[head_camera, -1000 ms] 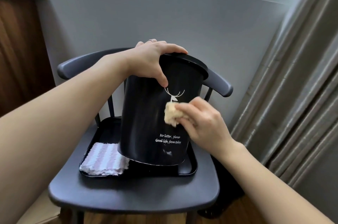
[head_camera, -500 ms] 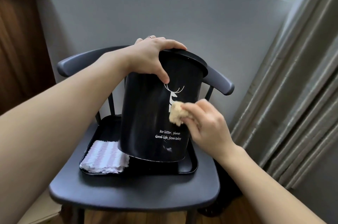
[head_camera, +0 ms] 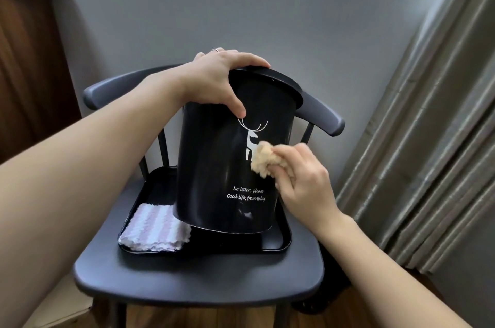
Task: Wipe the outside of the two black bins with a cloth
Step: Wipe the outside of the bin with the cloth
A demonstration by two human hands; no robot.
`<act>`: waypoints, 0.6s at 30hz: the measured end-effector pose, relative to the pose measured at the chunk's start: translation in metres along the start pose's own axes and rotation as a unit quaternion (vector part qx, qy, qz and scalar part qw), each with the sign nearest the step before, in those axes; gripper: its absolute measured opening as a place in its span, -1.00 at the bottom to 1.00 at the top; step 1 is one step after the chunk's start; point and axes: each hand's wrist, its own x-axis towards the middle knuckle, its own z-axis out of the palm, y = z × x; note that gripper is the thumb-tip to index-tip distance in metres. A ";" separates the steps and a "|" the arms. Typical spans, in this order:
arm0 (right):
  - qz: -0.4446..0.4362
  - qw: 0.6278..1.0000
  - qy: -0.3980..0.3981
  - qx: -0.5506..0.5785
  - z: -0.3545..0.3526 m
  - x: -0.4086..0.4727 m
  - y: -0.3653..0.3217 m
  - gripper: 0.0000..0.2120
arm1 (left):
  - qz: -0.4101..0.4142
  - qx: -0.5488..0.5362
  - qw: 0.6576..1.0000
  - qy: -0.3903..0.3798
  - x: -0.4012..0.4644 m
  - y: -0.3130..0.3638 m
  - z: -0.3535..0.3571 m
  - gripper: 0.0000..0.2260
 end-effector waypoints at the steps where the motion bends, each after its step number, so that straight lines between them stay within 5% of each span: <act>1: 0.016 1.000 0.015 0.001 0.001 0.005 -0.001 -0.77 | 0.001 0.001 1.000 0.000 0.000 0.000 0.000 -0.19; 9: -0.074 0.993 -0.083 0.026 0.005 -0.043 -0.011 -0.76 | 0.000 -0.009 1.000 -0.001 0.001 -0.006 -0.001 -0.18; 15: 0.011 1.000 -0.011 -0.006 0.004 -0.008 -0.019 -0.77 | 0.001 0.006 1.000 0.001 0.003 -0.003 0.000 -0.18; 18: -0.032 0.998 -0.054 0.000 0.002 -0.023 -0.021 -0.77 | 0.001 0.005 1.000 0.001 0.003 -0.004 0.000 -0.18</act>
